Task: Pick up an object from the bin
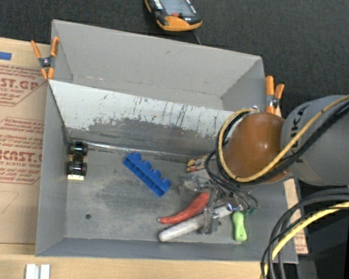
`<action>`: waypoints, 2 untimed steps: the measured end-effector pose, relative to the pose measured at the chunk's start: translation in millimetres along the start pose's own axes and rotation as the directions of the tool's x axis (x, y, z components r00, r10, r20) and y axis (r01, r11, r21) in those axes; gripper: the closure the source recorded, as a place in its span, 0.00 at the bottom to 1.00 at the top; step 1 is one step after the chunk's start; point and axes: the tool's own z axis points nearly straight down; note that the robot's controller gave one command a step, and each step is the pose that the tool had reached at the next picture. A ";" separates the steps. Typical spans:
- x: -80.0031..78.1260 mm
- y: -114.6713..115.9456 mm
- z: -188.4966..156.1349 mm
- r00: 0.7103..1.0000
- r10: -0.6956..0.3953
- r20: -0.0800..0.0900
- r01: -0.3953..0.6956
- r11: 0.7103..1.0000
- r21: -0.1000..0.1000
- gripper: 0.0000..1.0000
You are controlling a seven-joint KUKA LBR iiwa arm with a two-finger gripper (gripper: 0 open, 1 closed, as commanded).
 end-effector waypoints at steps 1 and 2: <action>-7.6 -4.0 -0.1 0.892 -0.452 0.004 0.452 0.892 0.003 1.00; -7.5 -4.0 -0.1 0.892 -0.452 0.004 0.452 0.892 0.003 1.00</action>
Offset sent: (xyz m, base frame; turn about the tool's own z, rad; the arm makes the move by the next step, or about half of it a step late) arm 0.0000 0.0000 0.0000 0.0000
